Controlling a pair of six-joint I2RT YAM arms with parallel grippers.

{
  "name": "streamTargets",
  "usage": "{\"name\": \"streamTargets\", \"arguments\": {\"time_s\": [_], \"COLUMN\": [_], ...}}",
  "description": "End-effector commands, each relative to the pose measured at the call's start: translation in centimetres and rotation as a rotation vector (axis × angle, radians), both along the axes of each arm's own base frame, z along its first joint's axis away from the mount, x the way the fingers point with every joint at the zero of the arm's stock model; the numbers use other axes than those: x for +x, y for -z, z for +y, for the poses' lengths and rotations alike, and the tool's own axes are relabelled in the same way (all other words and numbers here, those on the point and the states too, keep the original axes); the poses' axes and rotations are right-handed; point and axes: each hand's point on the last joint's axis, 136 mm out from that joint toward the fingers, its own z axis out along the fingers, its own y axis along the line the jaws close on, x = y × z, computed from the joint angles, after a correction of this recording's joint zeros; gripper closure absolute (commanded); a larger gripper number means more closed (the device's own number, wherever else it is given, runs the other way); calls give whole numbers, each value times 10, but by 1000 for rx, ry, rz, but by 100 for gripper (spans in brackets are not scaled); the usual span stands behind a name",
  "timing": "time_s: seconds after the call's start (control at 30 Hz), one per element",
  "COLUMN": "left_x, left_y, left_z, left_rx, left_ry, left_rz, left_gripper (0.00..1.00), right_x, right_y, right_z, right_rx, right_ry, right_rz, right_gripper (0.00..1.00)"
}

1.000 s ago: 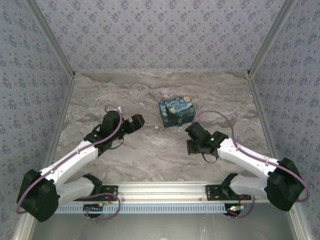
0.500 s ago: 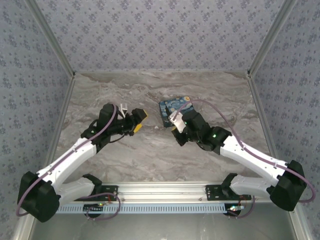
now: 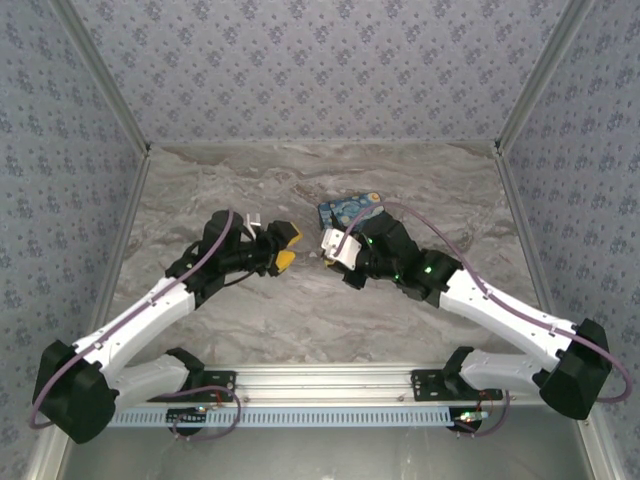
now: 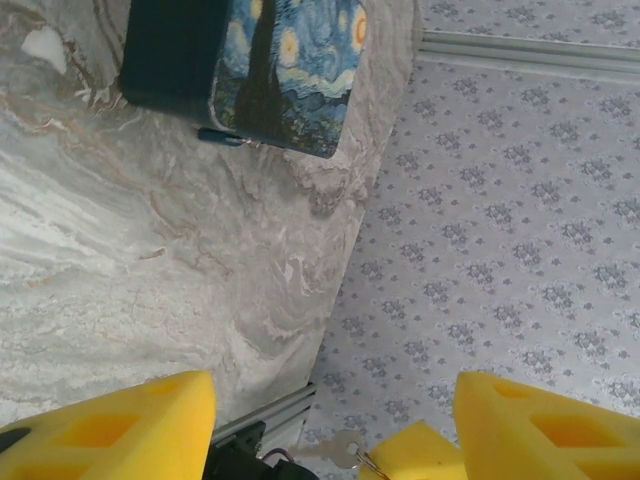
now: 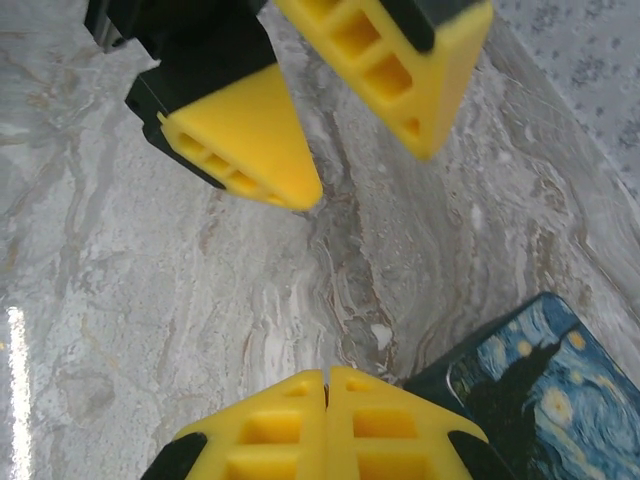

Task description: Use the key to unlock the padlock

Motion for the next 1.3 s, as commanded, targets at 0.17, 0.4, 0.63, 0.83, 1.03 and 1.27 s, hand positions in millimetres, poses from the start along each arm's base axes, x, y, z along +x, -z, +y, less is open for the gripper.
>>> {"name": "streamTargets", "arguments": {"time_s": [0.17,0.4,0.63,0.83,1.03,1.27], "left_x": [-17,-23,-24,-24,-24,-25], "left_y": [-1,4,5,7,9,12], "left_z": [-13,-18,-23,-27,-30,-30], "left_rx": [-134,-170,-184,-191,-193,-198], "left_ry": [-45,-51,-43,-36,-34,-39], "left_rz": [236,293,302,314,323,341], "left_gripper": [38,42,42,43,43,43], "right_x": [4,6,3,0,-3,-7], "right_y": [-26,-26,-25,-23,-21,-20], "right_z": [26,42,52,57,62,63], "right_rx": [33,43,46,51,57,71], "right_ry": [-121,-159,-185,-200,-209,-218], "right_rz": [-59,-45,-37,-28,-18,-10], "right_gripper": [100,100,100,100,100,100]}}
